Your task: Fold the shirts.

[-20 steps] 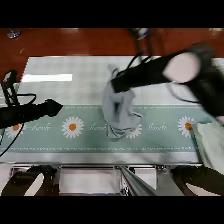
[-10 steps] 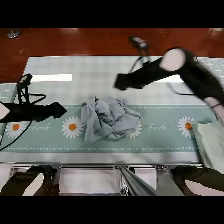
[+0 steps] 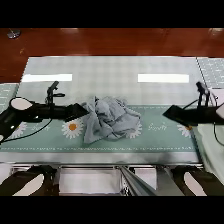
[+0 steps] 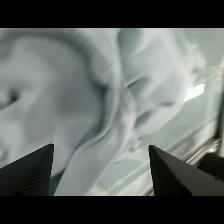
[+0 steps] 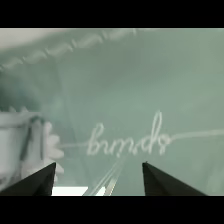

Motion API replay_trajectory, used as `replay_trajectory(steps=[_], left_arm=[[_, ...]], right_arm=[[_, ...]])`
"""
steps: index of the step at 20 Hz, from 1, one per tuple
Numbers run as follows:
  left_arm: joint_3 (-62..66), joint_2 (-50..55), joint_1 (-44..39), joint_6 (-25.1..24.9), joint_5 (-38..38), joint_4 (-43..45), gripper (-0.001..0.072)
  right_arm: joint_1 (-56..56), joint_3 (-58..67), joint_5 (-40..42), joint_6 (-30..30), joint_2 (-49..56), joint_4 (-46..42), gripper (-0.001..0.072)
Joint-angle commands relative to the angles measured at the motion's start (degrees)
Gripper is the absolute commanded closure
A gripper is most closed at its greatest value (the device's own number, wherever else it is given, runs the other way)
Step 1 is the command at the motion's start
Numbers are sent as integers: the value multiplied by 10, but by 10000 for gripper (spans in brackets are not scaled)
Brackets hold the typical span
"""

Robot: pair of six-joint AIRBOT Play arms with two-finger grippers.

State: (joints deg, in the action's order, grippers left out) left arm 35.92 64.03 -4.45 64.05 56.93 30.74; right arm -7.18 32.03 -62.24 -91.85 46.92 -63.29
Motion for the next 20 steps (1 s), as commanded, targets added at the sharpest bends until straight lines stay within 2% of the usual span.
replay_trajectory(steps=[1,3,4,6,11,15,16,17,18,19,20], left_arm=[[43,83,-42,-55,-51,-72,6],[75,126,-57,-55,-49,-72,13],[90,145,-60,-52,-43,-72,51],[119,177,-54,-57,6,-67,688],[162,184,-18,-64,70,-61,688],[164,184,-2,-64,96,-59,687],[164,184,-2,-64,100,-59,688],[164,183,-2,-64,102,-59,688],[165,178,-1,-64,102,-59,687],[168,170,4,-64,103,-59,687],[176,158,14,-64,109,-59,688]], right_arm=[[14,-111,23,15,-36,59,98],[67,-117,56,9,-31,73,98],[93,-117,74,-3,-21,82,98],[137,-116,104,-10,15,121,97],[232,-65,204,9,121,211,98],[285,22,212,11,237,229,99],[294,46,211,11,259,229,162],[301,67,211,11,276,229,339],[303,87,207,14,289,229,575],[299,108,192,26,293,224,685],[287,134,165,42,291,208,685]])
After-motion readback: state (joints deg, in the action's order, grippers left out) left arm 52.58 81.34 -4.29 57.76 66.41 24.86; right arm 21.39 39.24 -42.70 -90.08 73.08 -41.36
